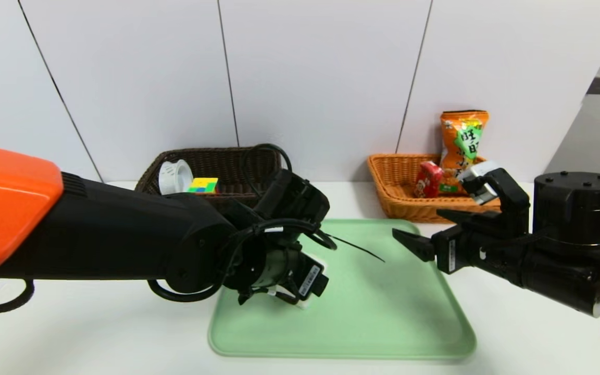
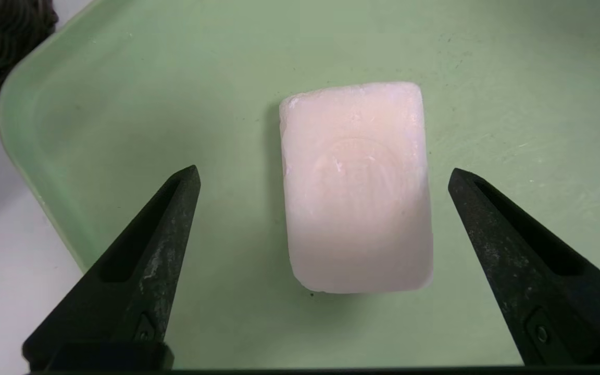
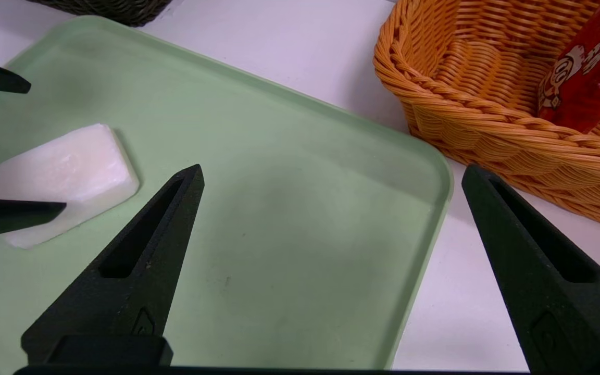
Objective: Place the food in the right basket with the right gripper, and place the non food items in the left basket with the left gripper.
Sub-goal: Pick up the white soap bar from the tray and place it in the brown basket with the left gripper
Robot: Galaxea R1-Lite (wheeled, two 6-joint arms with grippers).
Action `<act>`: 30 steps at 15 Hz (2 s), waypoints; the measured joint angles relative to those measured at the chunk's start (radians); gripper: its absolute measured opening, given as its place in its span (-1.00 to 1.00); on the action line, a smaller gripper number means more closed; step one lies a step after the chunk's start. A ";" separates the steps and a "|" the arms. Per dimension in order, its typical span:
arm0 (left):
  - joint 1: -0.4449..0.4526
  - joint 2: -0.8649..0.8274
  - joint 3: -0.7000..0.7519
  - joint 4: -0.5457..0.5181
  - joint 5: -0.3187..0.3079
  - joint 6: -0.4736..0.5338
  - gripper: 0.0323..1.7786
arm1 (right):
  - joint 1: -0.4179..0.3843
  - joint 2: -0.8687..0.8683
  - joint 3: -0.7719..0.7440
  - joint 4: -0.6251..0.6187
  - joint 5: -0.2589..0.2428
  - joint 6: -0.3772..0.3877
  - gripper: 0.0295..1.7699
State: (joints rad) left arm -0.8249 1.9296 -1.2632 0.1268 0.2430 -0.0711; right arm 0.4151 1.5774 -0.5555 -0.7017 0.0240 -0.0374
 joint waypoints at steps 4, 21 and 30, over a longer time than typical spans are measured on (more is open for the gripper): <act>0.002 0.050 0.000 -0.068 0.000 0.000 0.90 | 0.000 0.016 0.001 0.000 0.002 0.001 0.93; 0.015 0.056 0.020 -0.035 -0.001 0.015 0.90 | 0.002 0.044 -0.001 -0.001 0.003 0.003 0.93; 0.015 0.045 0.044 -0.041 0.000 0.009 0.90 | 0.002 0.043 0.002 -0.001 0.002 0.003 0.93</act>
State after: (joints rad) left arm -0.8100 1.9747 -1.2194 0.0855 0.2428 -0.0623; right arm 0.4170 1.6206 -0.5532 -0.7032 0.0257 -0.0345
